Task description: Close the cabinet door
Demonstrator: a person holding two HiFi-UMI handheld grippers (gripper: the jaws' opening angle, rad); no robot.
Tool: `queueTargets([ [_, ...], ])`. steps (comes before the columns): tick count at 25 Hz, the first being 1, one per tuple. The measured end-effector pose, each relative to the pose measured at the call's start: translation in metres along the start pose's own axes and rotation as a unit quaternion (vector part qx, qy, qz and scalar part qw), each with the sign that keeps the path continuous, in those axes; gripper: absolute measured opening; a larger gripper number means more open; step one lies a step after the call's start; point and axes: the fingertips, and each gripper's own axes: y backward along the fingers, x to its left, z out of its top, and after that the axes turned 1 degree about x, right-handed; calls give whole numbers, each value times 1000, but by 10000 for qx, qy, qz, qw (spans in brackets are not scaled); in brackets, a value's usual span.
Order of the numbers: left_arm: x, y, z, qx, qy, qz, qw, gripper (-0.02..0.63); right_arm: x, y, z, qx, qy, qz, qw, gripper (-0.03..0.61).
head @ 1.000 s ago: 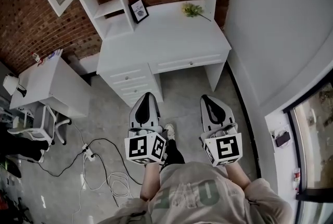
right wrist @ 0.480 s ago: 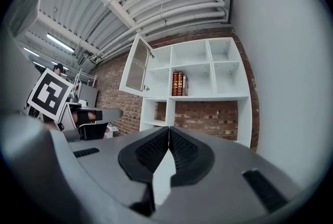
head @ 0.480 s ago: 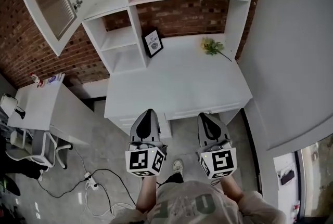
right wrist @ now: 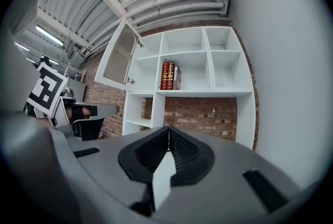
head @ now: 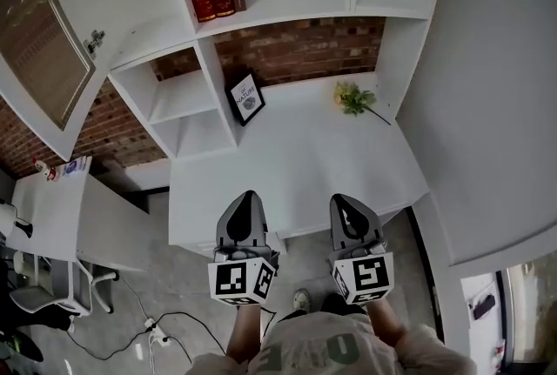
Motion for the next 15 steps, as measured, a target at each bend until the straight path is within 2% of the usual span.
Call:
queueTargets([
  [3, -5, -27, -2, -18, 47, 4, 10000, 14, -20, -28, 5, -79, 15, 23, 10000, 17],
  [7, -16, -57, -3, -112, 11, 121, 9999, 14, -41, -64, 8, -188, -51, 286, 9994, 15],
  [15, -21, -95, 4, -298, -147, 780, 9964, 14, -80, -111, 14, -360, -229, 796, 9959, 16],
])
